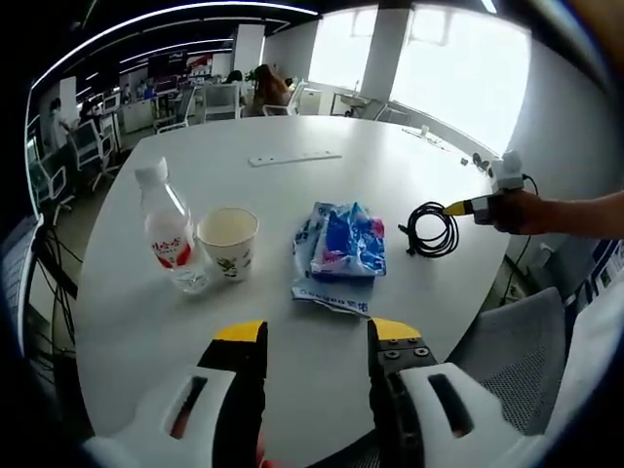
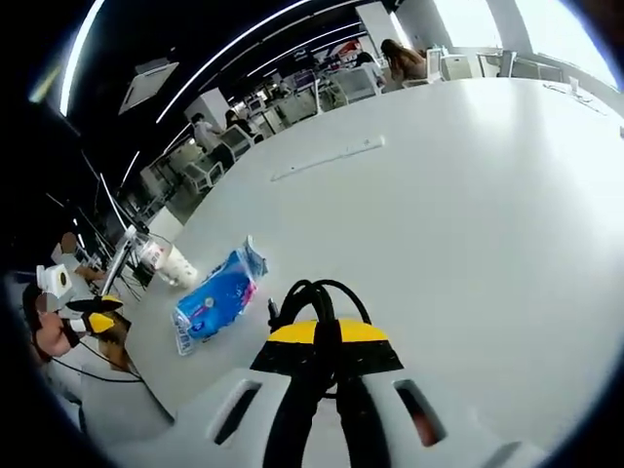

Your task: Arrange the tabletop items into an orderly group along one side of the table until the central work area is clear of visible clutter.

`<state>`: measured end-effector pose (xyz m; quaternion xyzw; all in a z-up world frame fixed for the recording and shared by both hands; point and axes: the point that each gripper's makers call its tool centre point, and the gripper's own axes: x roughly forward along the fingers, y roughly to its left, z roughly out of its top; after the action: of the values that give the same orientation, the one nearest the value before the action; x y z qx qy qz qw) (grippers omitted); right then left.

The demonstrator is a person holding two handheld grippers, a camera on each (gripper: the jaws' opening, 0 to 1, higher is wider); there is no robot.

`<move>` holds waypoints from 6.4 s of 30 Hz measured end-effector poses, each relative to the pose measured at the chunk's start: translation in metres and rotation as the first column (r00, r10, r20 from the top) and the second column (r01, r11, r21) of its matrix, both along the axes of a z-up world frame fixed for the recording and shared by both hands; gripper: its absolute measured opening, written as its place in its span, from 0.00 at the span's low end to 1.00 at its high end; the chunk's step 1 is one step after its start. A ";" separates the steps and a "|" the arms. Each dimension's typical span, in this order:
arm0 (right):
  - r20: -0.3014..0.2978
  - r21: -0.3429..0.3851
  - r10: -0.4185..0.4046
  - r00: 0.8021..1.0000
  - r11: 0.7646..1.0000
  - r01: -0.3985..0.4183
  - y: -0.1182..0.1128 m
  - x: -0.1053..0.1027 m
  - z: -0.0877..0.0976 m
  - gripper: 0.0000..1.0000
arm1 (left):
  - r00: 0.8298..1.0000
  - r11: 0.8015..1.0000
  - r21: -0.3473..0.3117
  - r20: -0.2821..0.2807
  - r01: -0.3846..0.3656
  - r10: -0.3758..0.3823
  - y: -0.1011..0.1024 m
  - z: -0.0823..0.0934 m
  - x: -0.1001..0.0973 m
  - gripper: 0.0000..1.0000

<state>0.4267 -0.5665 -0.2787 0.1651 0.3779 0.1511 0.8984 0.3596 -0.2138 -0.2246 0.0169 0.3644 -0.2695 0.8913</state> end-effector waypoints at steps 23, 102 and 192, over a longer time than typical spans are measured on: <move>-0.054 -0.060 0.018 0.998 0.998 -0.022 -0.001 0.001 -0.010 0.03 | 0.999 0.999 -0.011 0.006 -0.034 0.034 0.011 0.002 0.001 0.40; 0.031 -0.076 0.227 0.974 0.972 -0.224 0.064 0.036 0.014 0.12 | 0.998 0.998 -0.016 -0.016 -0.064 0.064 0.033 -0.003 0.001 0.41; -0.029 -0.206 0.626 0.780 0.760 -0.617 0.170 0.082 -0.014 0.00 | 0.973 0.973 -0.016 -0.003 -0.230 0.230 0.057 0.008 -0.005 0.41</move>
<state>0.5088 -0.3965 -0.2932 -0.0654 0.4059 0.4041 0.8171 0.3546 -0.1566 -0.2168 -0.0329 0.3619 -0.1674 0.9165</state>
